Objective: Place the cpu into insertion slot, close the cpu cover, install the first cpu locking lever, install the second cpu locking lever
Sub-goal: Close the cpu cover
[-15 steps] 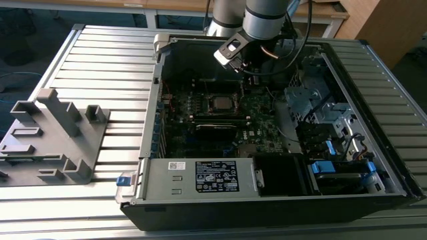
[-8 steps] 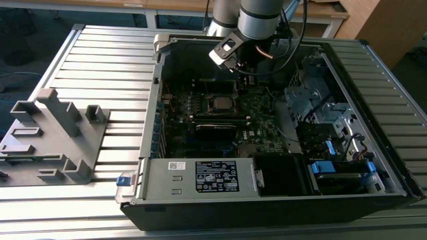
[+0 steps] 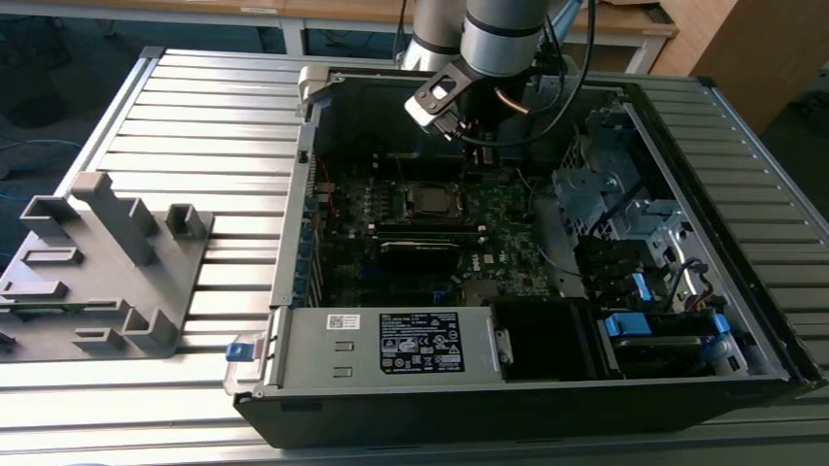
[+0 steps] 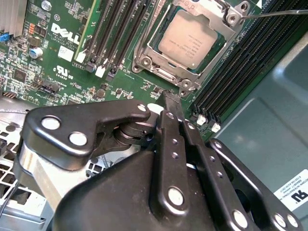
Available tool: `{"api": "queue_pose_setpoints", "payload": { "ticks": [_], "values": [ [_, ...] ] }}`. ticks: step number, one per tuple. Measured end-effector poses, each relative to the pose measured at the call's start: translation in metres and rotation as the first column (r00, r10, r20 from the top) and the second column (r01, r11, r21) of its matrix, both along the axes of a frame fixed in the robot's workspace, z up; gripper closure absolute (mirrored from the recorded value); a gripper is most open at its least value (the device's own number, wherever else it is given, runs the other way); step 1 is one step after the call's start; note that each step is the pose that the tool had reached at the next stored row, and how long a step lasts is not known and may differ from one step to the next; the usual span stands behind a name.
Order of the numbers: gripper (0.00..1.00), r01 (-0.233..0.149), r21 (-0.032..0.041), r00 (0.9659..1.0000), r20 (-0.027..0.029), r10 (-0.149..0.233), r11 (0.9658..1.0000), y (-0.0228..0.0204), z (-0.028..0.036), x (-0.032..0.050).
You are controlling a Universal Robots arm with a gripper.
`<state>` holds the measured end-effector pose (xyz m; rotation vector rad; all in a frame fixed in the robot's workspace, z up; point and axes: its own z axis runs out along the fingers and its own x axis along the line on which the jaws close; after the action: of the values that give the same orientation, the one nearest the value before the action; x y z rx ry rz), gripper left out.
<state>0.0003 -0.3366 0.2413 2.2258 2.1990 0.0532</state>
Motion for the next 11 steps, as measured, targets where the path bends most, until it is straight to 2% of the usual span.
{"api": "queue_pose_setpoints", "payload": {
  "ticks": [5, 8, 10, 11],
  "values": [
    [0.89, 0.0, 0.0001, 1.0, -0.0003, 0.0, 1.0, 0.0, 0.0, 0.0],
    [0.89, 0.0, -0.0001, 1.0, -0.0034, 0.0, 1.0, 0.0, 0.0, -0.0001],
    [0.89, 0.0, 0.0003, 0.9999, -0.0109, 0.0, 1.0, 0.0, -0.0003, 0.0],
    [0.89, 0.0, 0.0003, 0.9998, -0.0187, 0.0, 1.0, 0.0, -0.0005, 0.0]
  ]
}}
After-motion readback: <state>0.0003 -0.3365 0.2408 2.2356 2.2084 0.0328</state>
